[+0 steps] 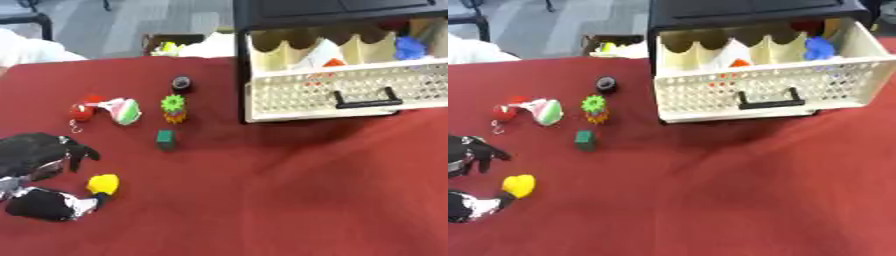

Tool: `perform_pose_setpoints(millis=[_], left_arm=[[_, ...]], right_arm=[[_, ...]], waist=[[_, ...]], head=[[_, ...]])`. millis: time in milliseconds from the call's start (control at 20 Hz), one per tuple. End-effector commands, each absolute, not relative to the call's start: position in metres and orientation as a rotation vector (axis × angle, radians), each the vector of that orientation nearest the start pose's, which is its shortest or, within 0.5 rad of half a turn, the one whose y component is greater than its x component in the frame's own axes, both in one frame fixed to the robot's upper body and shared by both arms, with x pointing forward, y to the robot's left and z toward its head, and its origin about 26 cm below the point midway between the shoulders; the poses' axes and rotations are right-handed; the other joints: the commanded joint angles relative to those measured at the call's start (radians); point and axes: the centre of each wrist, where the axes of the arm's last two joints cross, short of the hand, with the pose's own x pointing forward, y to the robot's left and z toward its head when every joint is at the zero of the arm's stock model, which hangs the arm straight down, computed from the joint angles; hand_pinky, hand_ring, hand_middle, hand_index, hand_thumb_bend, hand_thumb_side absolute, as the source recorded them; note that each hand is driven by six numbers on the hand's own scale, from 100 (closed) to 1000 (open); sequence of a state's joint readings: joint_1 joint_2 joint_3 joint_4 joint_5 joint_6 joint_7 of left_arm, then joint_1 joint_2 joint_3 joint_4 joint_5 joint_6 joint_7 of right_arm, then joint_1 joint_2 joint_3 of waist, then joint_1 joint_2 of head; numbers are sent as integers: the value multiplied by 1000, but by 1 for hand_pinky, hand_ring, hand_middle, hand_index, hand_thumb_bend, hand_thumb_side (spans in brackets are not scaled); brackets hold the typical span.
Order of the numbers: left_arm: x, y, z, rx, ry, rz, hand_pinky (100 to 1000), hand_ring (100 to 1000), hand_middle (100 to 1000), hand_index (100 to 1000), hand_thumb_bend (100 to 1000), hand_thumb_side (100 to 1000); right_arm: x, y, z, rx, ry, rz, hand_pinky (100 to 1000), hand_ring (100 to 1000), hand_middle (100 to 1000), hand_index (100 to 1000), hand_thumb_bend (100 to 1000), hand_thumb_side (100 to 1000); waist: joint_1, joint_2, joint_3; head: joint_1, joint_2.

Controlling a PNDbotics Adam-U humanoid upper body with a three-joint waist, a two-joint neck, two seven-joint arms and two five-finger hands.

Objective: Pick up objects from table and place into drawer.

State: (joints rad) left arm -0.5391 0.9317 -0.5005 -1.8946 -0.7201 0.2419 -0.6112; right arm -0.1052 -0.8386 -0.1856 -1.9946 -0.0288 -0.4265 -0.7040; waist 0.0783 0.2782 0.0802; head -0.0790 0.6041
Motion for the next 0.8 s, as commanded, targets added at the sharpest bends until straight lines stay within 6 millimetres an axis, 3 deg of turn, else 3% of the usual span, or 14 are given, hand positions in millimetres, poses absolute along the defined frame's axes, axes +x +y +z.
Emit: perform_pose_setpoints(millis=[50,800], left_arm=[[320,257,223,985,-1158,-1804,549,533,587,874,371,791],[336,267,207,993,-1125,-1749,541,524,580,850,327,712]], right_arm=[[265,-377,252,989,3274,-31,581,472,420,670,100,1000],[265,-377,250,993,3276,-12,580,471,417,667,100,1000]], waist=[[-5,-15,-3],[-6,-11,-14]], head=[[6,-13],[12,-16]])
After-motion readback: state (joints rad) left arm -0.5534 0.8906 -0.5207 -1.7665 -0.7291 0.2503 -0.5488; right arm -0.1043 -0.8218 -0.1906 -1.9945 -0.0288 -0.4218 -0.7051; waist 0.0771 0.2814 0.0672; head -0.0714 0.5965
